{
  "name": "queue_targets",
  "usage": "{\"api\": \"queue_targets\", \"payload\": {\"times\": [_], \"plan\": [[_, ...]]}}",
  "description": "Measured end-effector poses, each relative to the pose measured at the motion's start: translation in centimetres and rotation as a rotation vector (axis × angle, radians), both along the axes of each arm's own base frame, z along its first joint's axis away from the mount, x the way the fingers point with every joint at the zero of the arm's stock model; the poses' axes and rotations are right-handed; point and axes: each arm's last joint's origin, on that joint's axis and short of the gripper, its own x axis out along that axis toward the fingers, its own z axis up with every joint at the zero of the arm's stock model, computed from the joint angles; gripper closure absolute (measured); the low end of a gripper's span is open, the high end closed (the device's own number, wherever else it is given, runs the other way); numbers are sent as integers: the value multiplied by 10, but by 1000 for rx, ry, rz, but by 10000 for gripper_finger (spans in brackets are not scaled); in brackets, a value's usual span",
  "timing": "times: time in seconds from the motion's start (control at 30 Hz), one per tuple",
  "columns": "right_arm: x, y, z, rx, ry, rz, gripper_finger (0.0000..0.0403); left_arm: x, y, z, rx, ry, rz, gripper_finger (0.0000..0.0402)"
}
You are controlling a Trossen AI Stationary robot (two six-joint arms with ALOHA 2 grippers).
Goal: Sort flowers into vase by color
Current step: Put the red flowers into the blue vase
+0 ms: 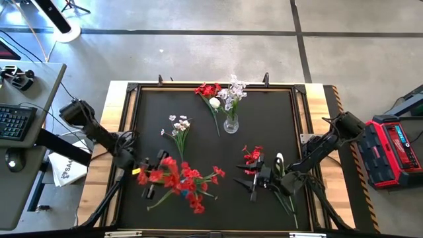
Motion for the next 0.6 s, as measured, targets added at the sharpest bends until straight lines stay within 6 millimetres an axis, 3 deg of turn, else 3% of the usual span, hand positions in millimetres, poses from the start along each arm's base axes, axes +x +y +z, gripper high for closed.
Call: {"api": "queue_targets", "payload": {"times": [0.37,0.6], "plan": [[-2,10,5,5,-8,88,195,-1,2,-7,70,103,47,256],[0,30,22,-96,50,83,195,-15,5,-5,105,216,226,223]]}}
